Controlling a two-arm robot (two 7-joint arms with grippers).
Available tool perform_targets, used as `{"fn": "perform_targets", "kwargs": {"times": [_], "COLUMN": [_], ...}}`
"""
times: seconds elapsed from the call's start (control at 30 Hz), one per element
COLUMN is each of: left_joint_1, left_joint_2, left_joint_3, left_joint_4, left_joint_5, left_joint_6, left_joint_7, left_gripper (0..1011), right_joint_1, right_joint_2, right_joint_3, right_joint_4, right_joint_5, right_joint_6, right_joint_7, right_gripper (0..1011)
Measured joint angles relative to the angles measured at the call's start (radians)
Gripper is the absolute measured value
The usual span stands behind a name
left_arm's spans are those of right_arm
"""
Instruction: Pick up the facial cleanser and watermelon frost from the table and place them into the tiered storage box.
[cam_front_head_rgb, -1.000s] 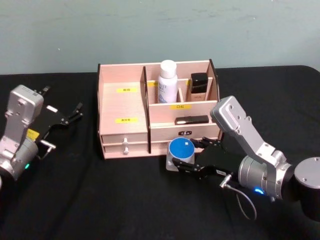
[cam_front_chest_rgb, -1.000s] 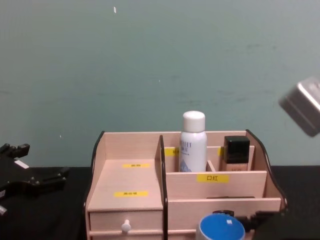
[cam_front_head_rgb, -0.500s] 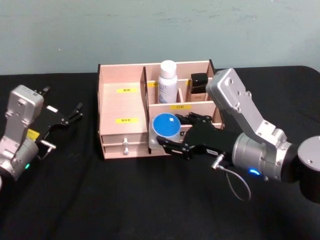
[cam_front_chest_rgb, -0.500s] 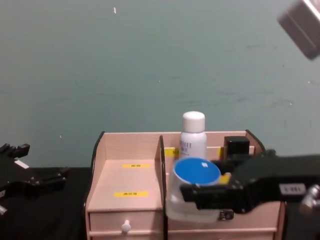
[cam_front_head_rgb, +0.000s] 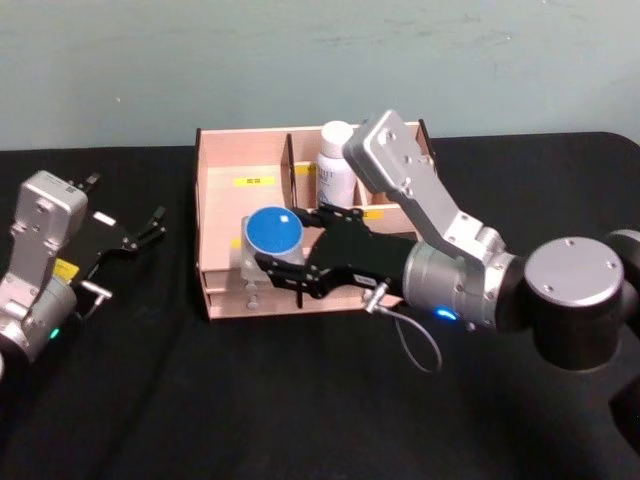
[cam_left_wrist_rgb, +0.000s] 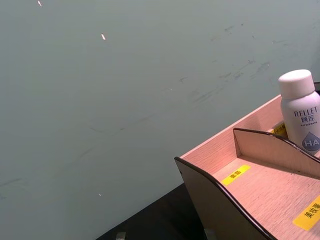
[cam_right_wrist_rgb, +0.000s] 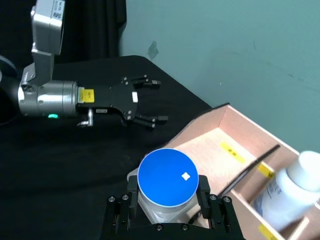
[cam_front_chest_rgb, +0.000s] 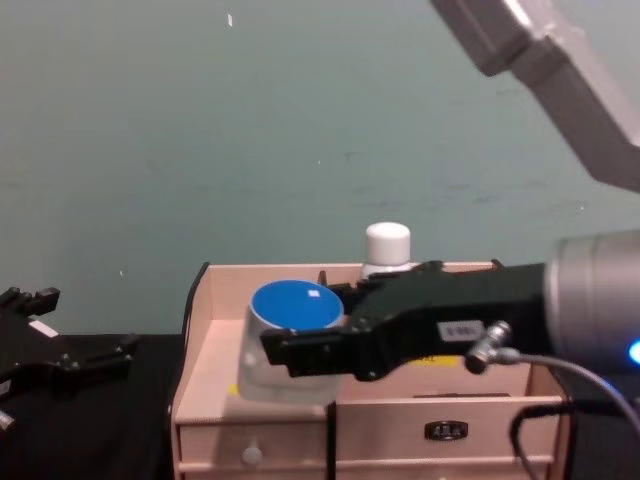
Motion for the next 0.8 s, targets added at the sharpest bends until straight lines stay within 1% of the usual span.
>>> {"fn": "perform_targets", "kwargs": {"times": [0.2, 0.27, 0.37, 0.4, 0.43, 0.53, 0.63, 0.8], "left_joint_1": [0.000, 0.000, 0.000, 0.000, 0.000, 0.000, 0.000, 0.000], "left_joint_2": [0.000, 0.000, 0.000, 0.000, 0.000, 0.000, 0.000, 0.000], "left_joint_3": [0.000, 0.000, 0.000, 0.000, 0.000, 0.000, 0.000, 0.000], "left_joint_4": [0.000, 0.000, 0.000, 0.000, 0.000, 0.000, 0.000, 0.000], "left_joint_5": [0.000, 0.000, 0.000, 0.000, 0.000, 0.000, 0.000, 0.000], "left_joint_6": [0.000, 0.000, 0.000, 0.000, 0.000, 0.000, 0.000, 0.000], "left_joint_7": [0.000, 0.000, 0.000, 0.000, 0.000, 0.000, 0.000, 0.000], "left_gripper": [1010, 1010, 1010, 1010, 1010, 1010, 1010, 1010], "right_joint_1": [0.049, 0.076, 0.093, 0.104, 0.104, 0.131, 0.150, 0.174], "right_joint_2": [-0.040, -0.062, -0.075, -0.084, -0.084, -0.106, -0.123, -0.143], "right_joint_3": [-0.021, -0.030, -0.033, -0.035, -0.035, -0.036, -0.035, -0.034], "right_joint_4": [0.071, 0.112, 0.140, 0.160, 0.160, 0.214, 0.254, 0.301], "right_joint_5": [-0.014, -0.024, -0.030, -0.035, -0.035, -0.044, -0.050, -0.061], "right_joint_6": [-0.015, -0.026, -0.033, -0.036, -0.036, -0.048, -0.057, -0.071], "right_joint_7": [-0.012, -0.018, -0.022, -0.024, -0.024, -0.030, -0.033, -0.036], "right_gripper": [716, 715, 716, 716, 716, 715, 715, 716]}}
